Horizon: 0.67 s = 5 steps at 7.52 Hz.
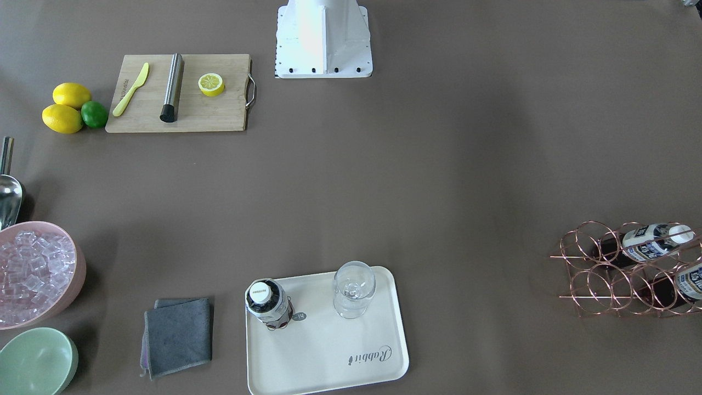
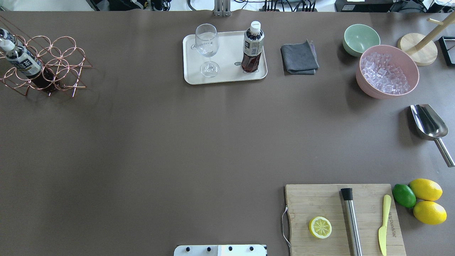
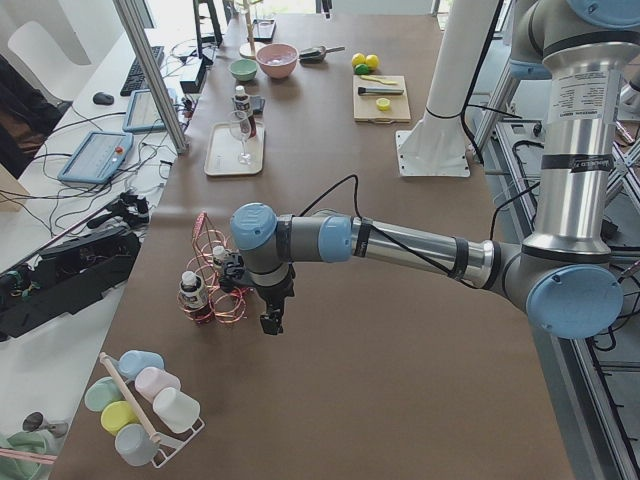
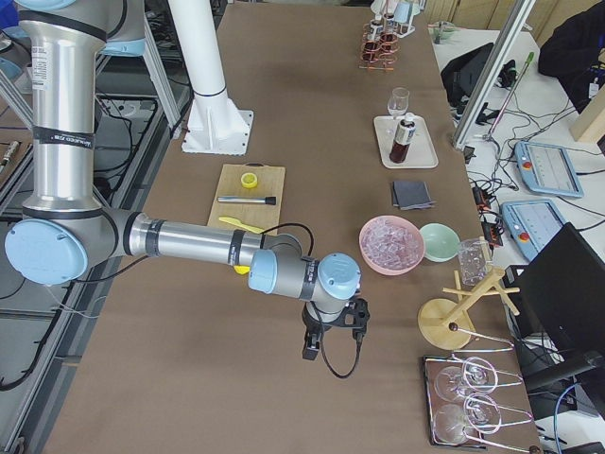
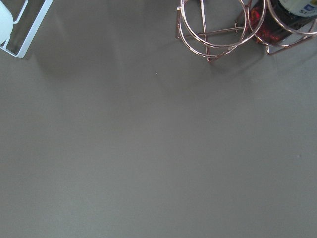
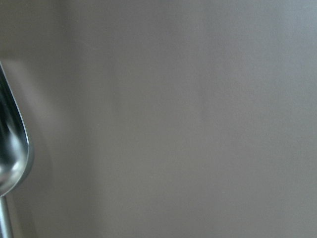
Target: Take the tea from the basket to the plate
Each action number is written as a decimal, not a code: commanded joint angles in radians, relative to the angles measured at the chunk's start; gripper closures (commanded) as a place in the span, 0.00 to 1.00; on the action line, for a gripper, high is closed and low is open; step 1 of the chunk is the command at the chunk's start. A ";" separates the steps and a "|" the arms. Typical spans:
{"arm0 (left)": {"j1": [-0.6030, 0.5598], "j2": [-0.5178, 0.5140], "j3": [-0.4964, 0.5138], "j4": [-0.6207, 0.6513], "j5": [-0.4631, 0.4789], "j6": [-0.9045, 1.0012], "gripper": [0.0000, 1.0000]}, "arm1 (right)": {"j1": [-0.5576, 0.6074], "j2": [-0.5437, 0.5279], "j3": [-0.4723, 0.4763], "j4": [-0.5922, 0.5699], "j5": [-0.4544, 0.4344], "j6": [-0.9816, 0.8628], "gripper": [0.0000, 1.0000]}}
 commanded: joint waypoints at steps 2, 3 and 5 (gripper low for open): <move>0.000 0.000 0.001 0.000 -0.004 0.000 0.02 | 0.000 0.011 -0.062 0.092 0.005 0.010 0.00; 0.000 0.001 0.001 0.000 -0.004 0.000 0.02 | 0.002 0.013 -0.061 0.092 0.005 0.010 0.00; 0.000 0.001 -0.001 0.000 -0.004 0.000 0.02 | 0.002 0.012 -0.062 0.090 0.005 0.011 0.00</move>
